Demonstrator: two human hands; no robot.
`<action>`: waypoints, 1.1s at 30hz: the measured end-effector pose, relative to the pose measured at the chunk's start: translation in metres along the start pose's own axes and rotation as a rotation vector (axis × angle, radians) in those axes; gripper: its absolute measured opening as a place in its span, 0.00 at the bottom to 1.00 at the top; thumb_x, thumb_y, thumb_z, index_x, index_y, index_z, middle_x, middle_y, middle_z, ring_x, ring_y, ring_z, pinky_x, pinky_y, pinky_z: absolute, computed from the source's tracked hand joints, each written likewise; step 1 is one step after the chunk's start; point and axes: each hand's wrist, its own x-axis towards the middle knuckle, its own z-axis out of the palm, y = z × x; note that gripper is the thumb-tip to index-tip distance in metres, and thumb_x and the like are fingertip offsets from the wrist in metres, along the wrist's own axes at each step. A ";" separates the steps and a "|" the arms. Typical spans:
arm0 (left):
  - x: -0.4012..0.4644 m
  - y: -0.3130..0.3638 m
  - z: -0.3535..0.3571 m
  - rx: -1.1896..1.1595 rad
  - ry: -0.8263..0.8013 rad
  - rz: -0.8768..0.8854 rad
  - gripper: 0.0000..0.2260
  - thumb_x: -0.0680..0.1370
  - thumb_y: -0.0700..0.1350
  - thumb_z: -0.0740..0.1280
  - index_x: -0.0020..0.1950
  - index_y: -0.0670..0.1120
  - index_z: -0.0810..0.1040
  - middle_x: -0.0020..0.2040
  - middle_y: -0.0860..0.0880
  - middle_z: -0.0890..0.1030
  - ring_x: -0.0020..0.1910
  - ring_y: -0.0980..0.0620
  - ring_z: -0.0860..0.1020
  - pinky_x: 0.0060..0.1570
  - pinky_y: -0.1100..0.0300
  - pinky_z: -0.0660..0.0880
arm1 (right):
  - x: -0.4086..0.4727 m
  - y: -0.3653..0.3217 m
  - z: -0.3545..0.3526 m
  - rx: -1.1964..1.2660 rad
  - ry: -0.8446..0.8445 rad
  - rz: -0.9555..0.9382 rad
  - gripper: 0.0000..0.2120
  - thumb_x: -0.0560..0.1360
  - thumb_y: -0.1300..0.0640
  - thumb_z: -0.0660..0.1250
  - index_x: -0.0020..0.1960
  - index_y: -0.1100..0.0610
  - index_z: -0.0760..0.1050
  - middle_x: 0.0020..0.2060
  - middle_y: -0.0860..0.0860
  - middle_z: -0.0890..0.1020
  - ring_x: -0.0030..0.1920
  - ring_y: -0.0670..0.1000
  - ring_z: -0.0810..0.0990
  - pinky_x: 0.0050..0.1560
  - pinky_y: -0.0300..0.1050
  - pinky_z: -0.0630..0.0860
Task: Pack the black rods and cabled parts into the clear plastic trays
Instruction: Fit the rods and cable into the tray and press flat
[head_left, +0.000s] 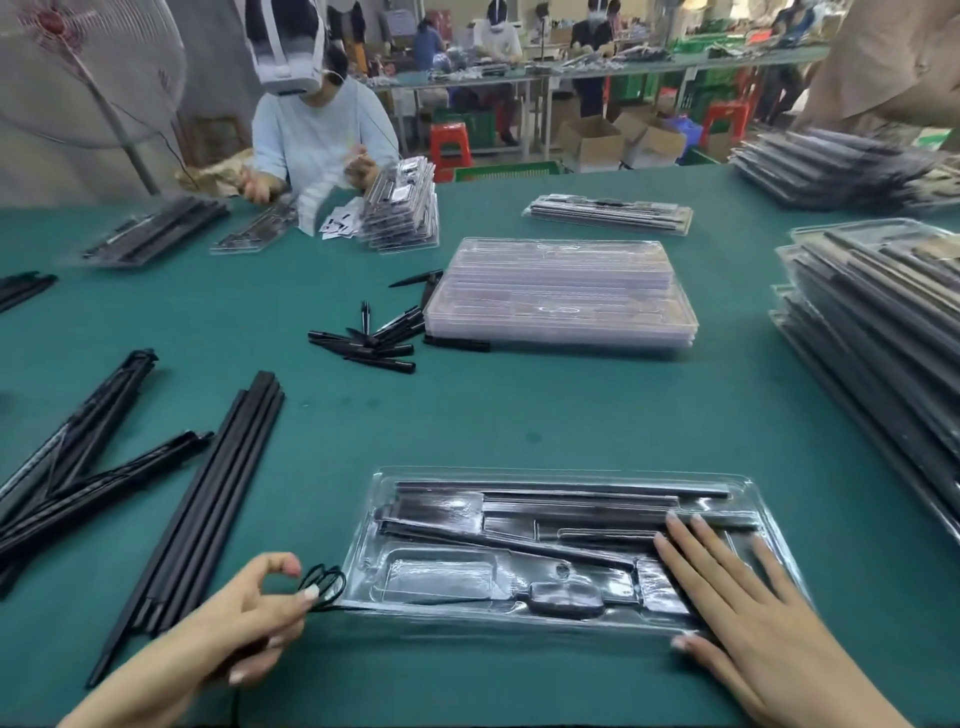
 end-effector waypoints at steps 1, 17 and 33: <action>0.002 0.002 -0.001 0.010 -0.037 0.003 0.10 0.78 0.37 0.62 0.55 0.38 0.63 0.27 0.46 0.66 0.17 0.56 0.58 0.19 0.68 0.55 | 0.001 0.001 0.002 0.009 -0.019 -0.009 0.29 0.80 0.38 0.39 0.74 0.55 0.52 0.74 0.51 0.53 0.77 0.47 0.44 0.67 0.55 0.55; 0.046 0.022 0.006 0.476 0.321 0.266 0.07 0.79 0.49 0.64 0.47 0.57 0.66 0.34 0.47 0.80 0.20 0.55 0.69 0.25 0.63 0.70 | 0.005 -0.001 0.007 0.031 0.109 0.008 0.28 0.80 0.38 0.40 0.74 0.53 0.53 0.74 0.49 0.54 0.77 0.46 0.45 0.68 0.53 0.52; 0.027 0.011 0.040 0.888 0.709 0.171 0.08 0.80 0.43 0.59 0.58 0.42 0.71 0.53 0.42 0.76 0.53 0.40 0.75 0.46 0.49 0.67 | 0.005 0.000 0.011 0.014 0.133 0.007 0.29 0.80 0.37 0.41 0.74 0.54 0.53 0.74 0.49 0.55 0.77 0.46 0.46 0.67 0.55 0.54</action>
